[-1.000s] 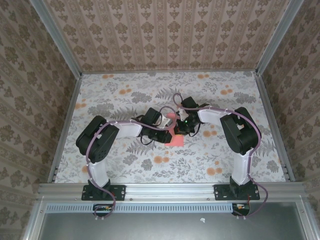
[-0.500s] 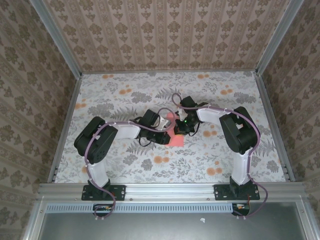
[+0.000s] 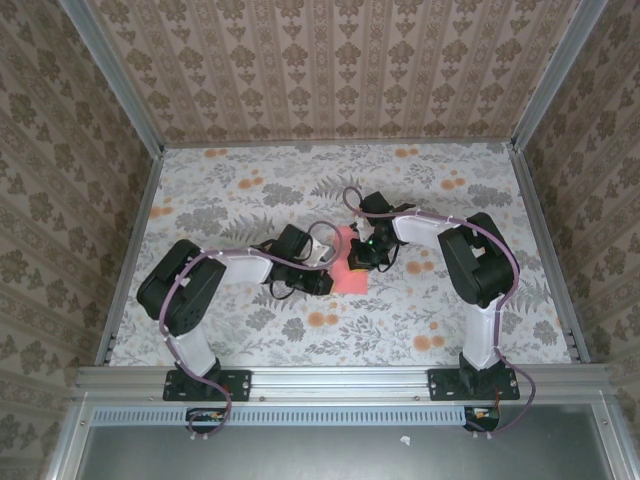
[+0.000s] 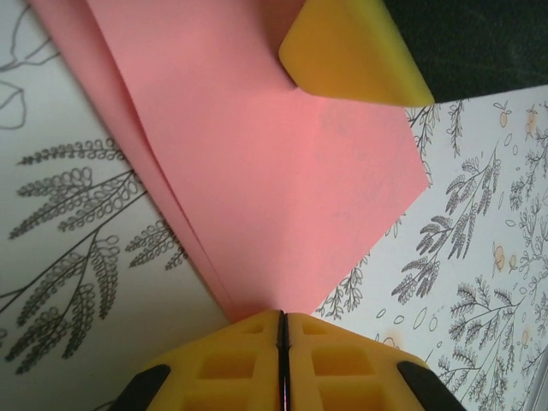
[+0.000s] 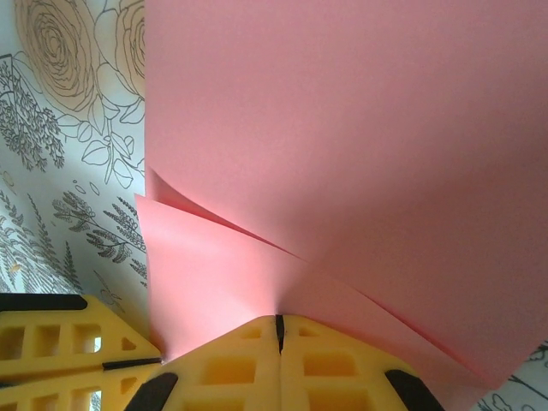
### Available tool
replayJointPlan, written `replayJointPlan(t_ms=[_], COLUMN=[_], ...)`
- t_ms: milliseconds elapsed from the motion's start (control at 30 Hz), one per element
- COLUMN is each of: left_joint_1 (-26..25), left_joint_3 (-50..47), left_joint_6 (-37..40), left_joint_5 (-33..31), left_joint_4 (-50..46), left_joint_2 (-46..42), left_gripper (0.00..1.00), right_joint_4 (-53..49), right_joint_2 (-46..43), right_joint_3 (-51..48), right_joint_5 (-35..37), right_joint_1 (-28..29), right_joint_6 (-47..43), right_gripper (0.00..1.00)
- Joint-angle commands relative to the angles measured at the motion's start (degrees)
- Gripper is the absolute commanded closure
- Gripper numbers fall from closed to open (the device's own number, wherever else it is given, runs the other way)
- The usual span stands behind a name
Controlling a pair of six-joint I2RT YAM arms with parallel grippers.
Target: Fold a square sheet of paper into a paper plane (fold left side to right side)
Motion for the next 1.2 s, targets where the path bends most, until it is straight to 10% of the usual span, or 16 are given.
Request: replayJointPlan(t_ms=[0,233,800,1167], left_joint_1=[0.81,2.92,7.49,7.15], left_joint_3=[-2.12,-3.13,5.33,13.01], left_joint_6=[1.34,1.81,-3.06,-3.07], left_joint_5=[-0.96,0.19,4.77,8.0], left_joint_4=[-6.3,-6.77,5.35,7.5], left_joint_2=[-1.6,-5.56,-0.9,9.45], left_gripper=[0.91,0.91,0.6,0.61], right_joint_4=[-4.04,-1.07,13.28,13.69], right_joint_2=[2.28,0.62,-21.14,-24.0], right_joint_3=[0.01,0.09,-14.97,-19.66], right_joint_5=[5.69,2.95,4.79,1.35], right_joint_1=[-0.27,-0.35,-7.18,-7.61], right_joint_6=[-1.18,-0.48,3.69,4.06], right_gripper=[1.0,0.97,0.33,0.25])
